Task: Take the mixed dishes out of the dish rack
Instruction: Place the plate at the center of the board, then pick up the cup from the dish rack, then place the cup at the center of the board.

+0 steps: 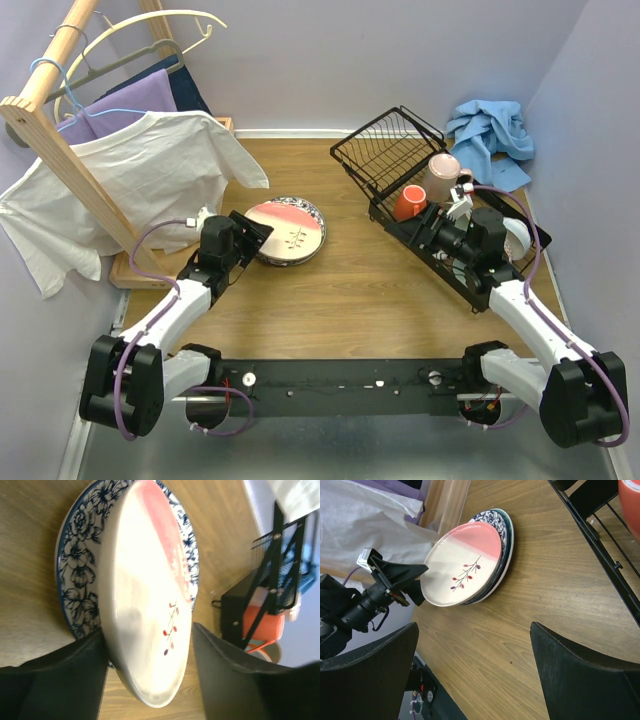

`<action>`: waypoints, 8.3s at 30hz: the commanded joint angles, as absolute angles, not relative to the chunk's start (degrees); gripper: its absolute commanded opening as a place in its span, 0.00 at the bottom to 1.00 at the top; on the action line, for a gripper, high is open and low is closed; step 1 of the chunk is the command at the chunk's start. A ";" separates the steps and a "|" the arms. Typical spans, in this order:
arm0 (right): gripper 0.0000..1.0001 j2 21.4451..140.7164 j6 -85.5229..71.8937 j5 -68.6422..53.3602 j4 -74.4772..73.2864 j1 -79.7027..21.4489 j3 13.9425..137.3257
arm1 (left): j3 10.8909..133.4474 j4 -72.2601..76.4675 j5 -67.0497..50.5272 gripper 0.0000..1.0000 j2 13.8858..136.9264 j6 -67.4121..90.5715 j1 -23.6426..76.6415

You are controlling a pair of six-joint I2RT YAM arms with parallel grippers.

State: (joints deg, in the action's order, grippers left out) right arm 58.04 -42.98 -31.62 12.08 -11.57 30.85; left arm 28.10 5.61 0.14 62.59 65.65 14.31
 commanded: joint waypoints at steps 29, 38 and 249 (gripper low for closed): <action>1.00 57.48 -41.05 -29.71 9.67 -11.51 32.78 | 46.67 -16.43 -6.24 0.91 76.11 45.01 14.06; 1.00 57.66 -40.08 -29.36 8.53 -11.51 33.57 | 50.27 -19.86 -6.24 0.94 78.75 42.54 14.06; 0.01 66.71 -69.26 -38.94 46.76 -15.38 30.59 | 42.63 49.12 -20.21 0.68 78.40 62.83 40.34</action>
